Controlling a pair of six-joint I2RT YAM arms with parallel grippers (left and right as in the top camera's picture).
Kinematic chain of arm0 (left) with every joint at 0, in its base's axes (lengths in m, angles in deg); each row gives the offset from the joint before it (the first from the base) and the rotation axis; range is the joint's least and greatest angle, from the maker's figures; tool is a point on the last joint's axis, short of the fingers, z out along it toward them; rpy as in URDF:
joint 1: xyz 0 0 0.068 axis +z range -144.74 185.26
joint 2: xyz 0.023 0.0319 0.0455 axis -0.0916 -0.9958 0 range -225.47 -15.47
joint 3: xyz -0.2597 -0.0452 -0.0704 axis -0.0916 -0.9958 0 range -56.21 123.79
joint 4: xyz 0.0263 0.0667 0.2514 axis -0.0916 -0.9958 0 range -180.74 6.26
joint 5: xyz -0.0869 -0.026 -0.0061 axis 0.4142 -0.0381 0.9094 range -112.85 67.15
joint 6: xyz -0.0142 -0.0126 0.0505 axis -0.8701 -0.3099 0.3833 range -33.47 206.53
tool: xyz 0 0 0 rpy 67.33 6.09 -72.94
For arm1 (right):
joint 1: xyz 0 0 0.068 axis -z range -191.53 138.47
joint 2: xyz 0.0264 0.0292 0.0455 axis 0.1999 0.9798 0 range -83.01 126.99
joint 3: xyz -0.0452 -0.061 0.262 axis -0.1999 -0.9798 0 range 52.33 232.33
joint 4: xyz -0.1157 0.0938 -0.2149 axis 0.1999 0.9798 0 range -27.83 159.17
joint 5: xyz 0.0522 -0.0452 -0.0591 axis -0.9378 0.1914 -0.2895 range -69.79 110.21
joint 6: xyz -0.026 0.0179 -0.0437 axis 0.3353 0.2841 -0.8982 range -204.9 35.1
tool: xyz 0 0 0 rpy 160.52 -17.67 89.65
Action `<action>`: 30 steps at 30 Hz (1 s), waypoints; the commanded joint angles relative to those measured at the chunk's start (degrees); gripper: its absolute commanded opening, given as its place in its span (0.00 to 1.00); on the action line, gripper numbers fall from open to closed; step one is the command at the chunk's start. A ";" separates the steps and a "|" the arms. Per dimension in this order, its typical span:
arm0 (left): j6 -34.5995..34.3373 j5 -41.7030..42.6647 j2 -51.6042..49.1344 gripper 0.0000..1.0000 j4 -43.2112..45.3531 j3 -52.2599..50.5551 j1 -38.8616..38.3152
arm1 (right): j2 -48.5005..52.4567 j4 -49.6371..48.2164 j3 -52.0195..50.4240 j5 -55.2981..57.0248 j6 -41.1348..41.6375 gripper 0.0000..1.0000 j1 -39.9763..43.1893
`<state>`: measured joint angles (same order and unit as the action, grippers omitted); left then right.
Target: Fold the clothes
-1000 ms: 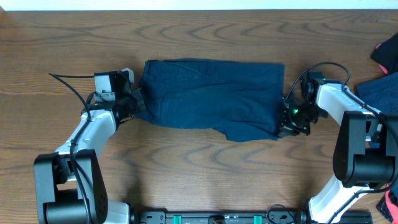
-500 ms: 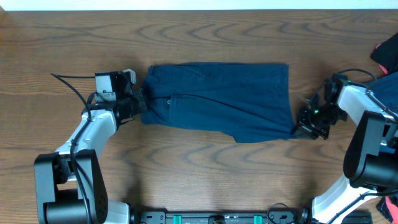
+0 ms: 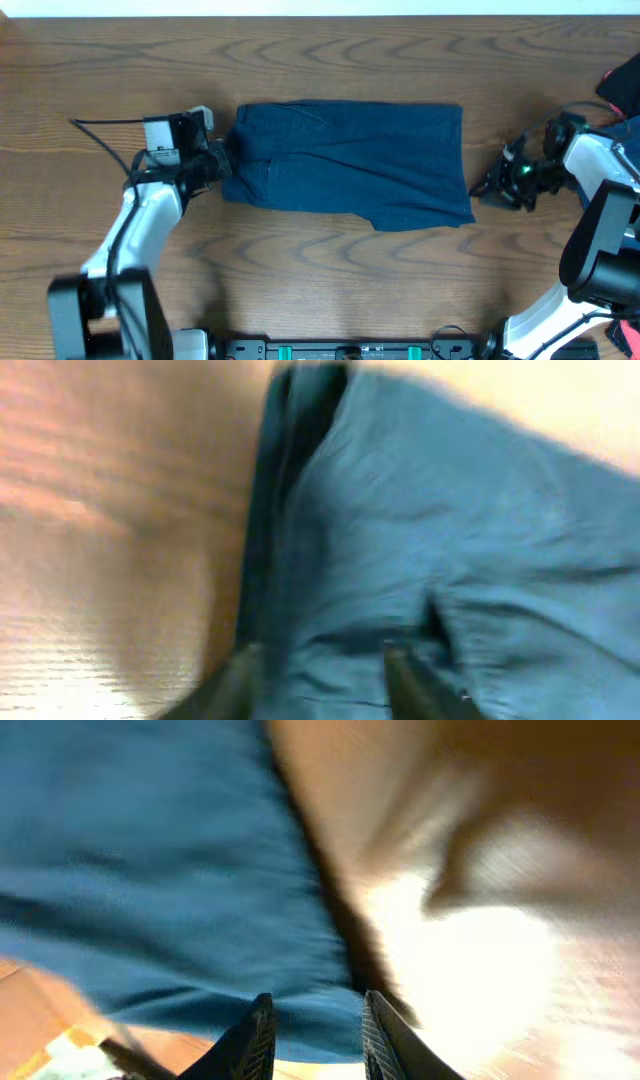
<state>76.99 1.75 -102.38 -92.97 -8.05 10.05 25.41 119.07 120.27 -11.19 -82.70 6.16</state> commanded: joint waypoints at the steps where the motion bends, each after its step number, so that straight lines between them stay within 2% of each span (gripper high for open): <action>1: 0.66 2.05 7.15 0.51 0.00 1.20 -0.57 | -4.66 -1.11 2.75 -10.25 -4.04 0.25 -1.62; 3: 0.50 2.05 9.57 0.53 -0.74 1.20 -2.45 | -6.21 -4.07 2.75 -12.35 -4.00 0.18 -3.63; 4: 0.48 2.05 10.21 0.52 -1.44 1.20 -3.76 | -6.67 -6.08 2.75 -13.16 -4.00 0.15 -5.11; 5: 0.48 2.05 10.36 0.46 -2.36 1.20 -5.66 | -6.78 -7.98 2.75 -13.53 -4.00 0.11 -6.58; 7: 0.50 1.97 9.57 0.28 -3.54 1.03 -9.53 | -6.47 -12.57 2.62 -12.96 -3.45 0.09 -10.29; 8: 0.50 1.77 8.48 0.07 -3.54 0.76 -11.87 | -5.99 -15.69 2.40 -11.50 -0.74 0.10 -12.50; 14: -0.04 -3.67 -2.86 0.06 -0.96 0.66 -20.92 | 0.52 -31.43 2.34 -6.10 11.82 0.05 -24.24; 21: -5.60 -3.21 -13.31 0.06 -2.64 0.66 -22.01 | 11.89 -46.01 2.34 -5.51 23.89 0.04 -32.81; 26: -5.57 -3.26 -14.27 0.06 -4.24 0.66 -21.86 | 18.82 -56.92 2.34 -4.04 30.62 0.02 -35.63; 30: -5.57 -5.86 -14.25 0.06 -7.15 0.66 -21.86 | 21.09 -60.04 2.36 4.74 37.79 0.01 -33.07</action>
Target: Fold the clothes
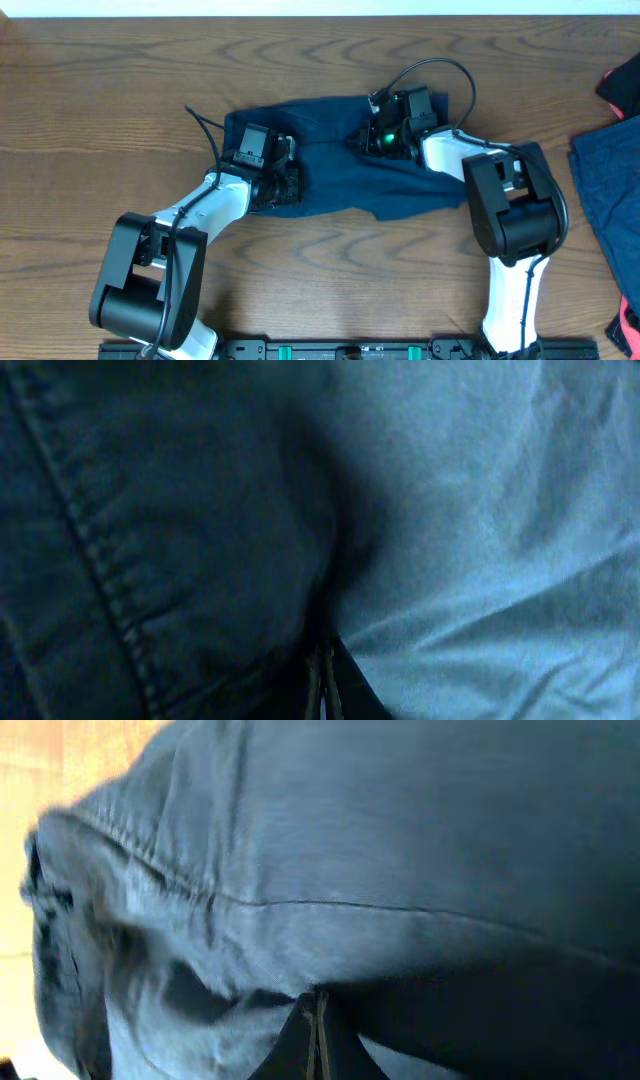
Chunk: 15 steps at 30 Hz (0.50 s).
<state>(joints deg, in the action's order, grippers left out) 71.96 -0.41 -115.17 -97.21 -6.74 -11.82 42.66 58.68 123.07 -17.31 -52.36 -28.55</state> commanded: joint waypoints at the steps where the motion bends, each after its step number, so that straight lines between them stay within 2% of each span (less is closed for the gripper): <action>1: -0.55 -4.85 -1.46 0.06 -4.00 -0.66 0.02 | 3.85 0.42 -0.44 12.61 7.82 0.01 2.95; 3: -0.52 -7.19 -1.46 0.06 -6.01 -0.66 0.02 | 3.78 0.09 -0.39 14.12 7.93 0.01 6.40; 6: -0.48 -7.54 -1.46 0.06 -6.62 -0.66 0.02 | 3.78 -2.84 -0.17 8.83 7.74 0.01 12.28; 11: -0.52 -7.50 -1.46 0.06 -6.36 -0.63 0.02 | 3.76 -15.87 -0.13 -13.40 7.85 0.01 19.71; 15: -0.52 -7.45 -0.90 0.06 -6.19 -0.48 0.02 | 2.80 -22.64 -0.13 -29.99 14.32 0.01 20.35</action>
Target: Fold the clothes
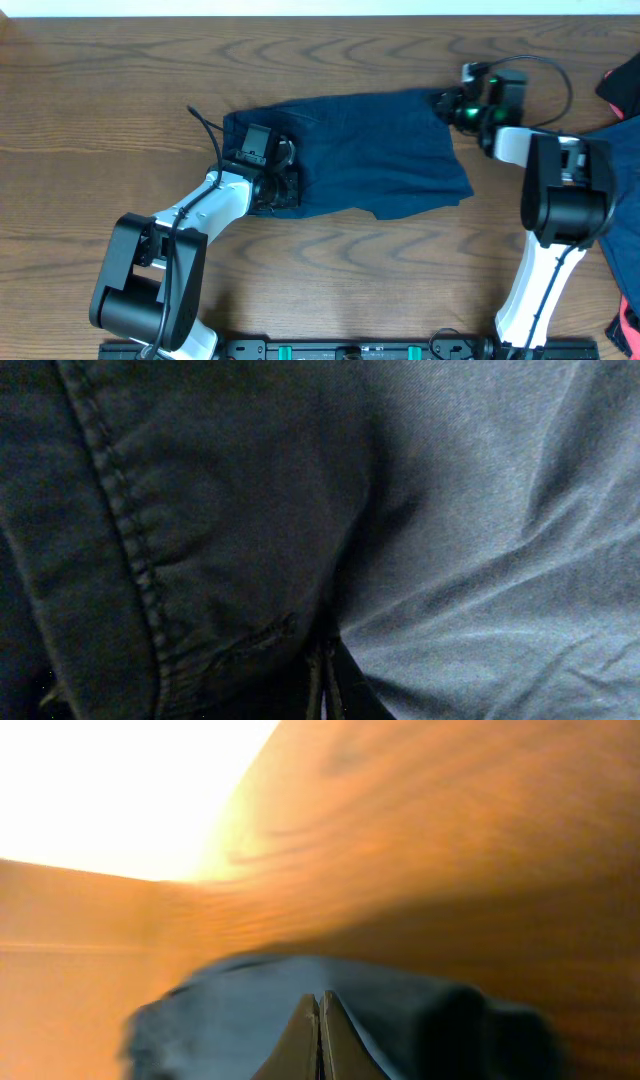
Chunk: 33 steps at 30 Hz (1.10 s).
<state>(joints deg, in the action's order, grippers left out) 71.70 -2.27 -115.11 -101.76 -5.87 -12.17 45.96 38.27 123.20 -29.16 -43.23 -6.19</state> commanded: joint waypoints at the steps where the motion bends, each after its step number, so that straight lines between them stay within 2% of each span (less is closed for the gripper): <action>1: -0.26 -5.64 -0.57 0.06 -1.62 -1.22 0.37 | -0.76 -2.43 -0.26 -19.87 5.75 0.01 -2.40; 5: -0.28 -5.66 2.19 0.06 -1.68 -0.04 0.37 | -1.88 -2.38 -0.26 -25.68 7.65 0.01 -7.67; 12: -0.31 -7.80 10.56 0.06 -2.99 0.57 0.37 | -1.92 1.11 -0.26 -20.31 7.98 0.01 -20.02; 18: -0.31 -13.31 12.72 0.06 -6.01 0.57 0.37 | -1.92 5.20 -0.26 -6.64 6.29 0.01 -29.77; 25: -0.74 -18.14 11.26 0.06 -6.36 0.50 0.37 | -1.90 11.74 -0.26 12.96 9.62 0.01 -38.71; 30: -2.08 -18.05 6.45 0.06 -5.25 0.50 0.35 | -1.88 11.50 -0.26 32.09 11.26 0.02 -39.74; 33: -2.47 -18.08 2.58 0.06 -4.94 0.50 0.37 | -1.81 11.21 -0.26 36.06 11.52 0.03 -37.86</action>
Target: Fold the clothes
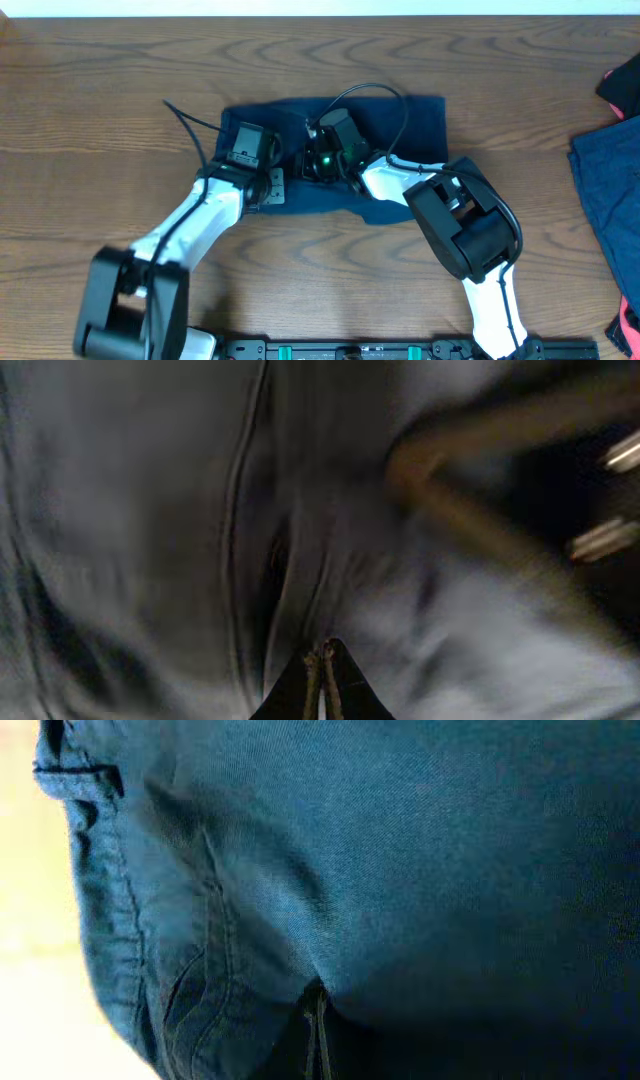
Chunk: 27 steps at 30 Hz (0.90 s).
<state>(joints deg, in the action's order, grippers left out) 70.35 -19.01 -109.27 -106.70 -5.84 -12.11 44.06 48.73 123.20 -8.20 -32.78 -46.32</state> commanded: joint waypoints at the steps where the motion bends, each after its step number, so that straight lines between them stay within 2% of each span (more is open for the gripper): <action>1: -1.57 -1.33 -4.70 0.06 0.13 0.48 0.28 | 0.09 0.55 -0.26 15.02 1.27 0.02 3.17; 6: -1.77 -1.33 -8.57 0.06 0.33 0.48 0.31 | 0.09 -1.49 -0.26 12.90 1.70 0.01 9.20; 12: -1.73 -1.36 -8.48 0.06 0.28 0.50 0.31 | 0.09 -2.82 -0.26 9.29 1.38 0.01 17.14; 16: -1.70 -1.36 -8.48 0.06 0.11 0.50 0.31 | 0.09 -3.04 -0.26 8.50 -3.19 0.01 23.28; 22: -1.70 -1.22 -6.97 0.06 -0.07 0.55 0.31 | -2.36 -2.27 -0.17 -9.42 -10.82 0.01 31.71; 27: -1.73 2.60 -0.02 0.06 -2.23 2.69 0.31 | -9.05 5.51 -0.17 -20.61 -17.18 0.01 33.20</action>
<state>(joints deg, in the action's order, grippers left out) 68.73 -18.31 -113.51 -107.64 -4.38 -12.09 41.24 51.73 122.98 -17.27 -43.49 -12.33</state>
